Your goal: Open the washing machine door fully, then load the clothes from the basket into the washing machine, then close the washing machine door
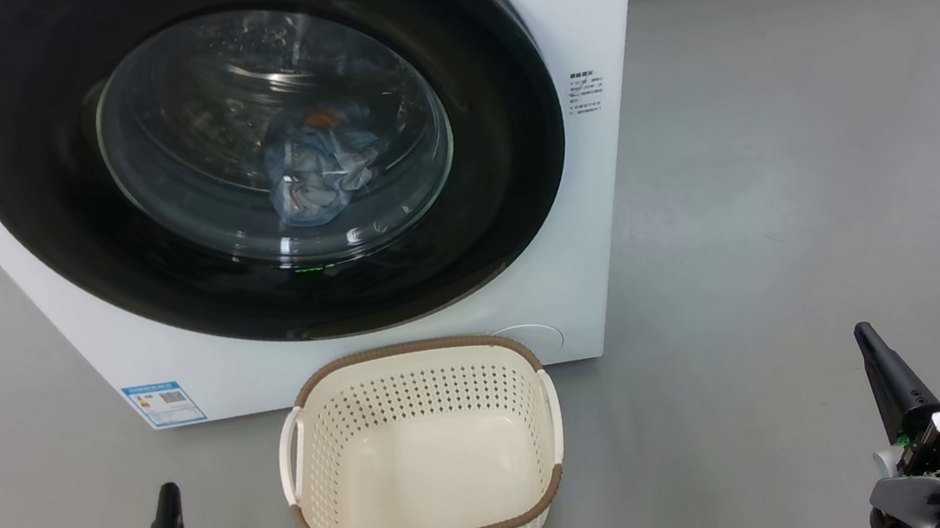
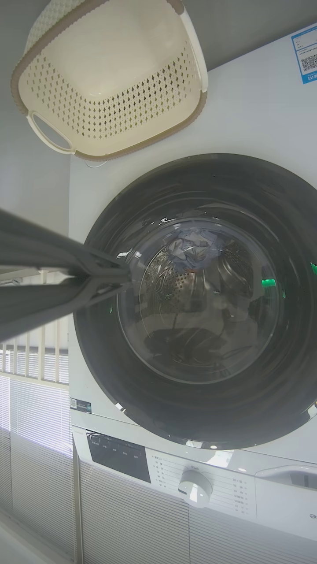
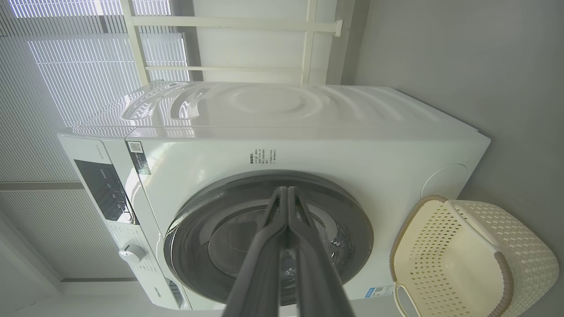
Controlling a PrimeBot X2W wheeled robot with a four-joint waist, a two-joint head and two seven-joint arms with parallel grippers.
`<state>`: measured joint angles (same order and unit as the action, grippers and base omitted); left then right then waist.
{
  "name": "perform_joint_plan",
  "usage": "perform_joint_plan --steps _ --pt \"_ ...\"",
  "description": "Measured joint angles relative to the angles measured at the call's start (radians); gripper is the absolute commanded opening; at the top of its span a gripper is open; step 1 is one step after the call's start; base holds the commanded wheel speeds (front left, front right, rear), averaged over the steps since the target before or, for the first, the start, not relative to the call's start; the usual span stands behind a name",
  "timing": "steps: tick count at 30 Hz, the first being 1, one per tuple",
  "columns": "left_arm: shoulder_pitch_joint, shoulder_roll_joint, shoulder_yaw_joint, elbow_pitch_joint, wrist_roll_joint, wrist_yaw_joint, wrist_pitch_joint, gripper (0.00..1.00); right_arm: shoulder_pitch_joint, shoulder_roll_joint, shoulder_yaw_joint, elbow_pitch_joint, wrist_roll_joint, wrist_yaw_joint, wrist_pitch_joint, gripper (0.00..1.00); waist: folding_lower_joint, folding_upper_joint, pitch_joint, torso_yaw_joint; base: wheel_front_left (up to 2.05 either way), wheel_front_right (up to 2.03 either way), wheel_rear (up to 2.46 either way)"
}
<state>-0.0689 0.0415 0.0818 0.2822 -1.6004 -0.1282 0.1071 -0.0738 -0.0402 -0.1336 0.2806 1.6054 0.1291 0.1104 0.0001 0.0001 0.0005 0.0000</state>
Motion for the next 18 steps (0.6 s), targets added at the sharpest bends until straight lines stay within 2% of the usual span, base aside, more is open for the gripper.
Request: perform_joint_plan --steps 18 --pt "0.0 0.0 0.0 0.0 0.0 0.0 0.0 0.0 0.0 0.0 0.0 0.0 0.0 0.0 0.0 0.0 0.0 0.0 0.0 0.0 0.0 0.0 0.0"
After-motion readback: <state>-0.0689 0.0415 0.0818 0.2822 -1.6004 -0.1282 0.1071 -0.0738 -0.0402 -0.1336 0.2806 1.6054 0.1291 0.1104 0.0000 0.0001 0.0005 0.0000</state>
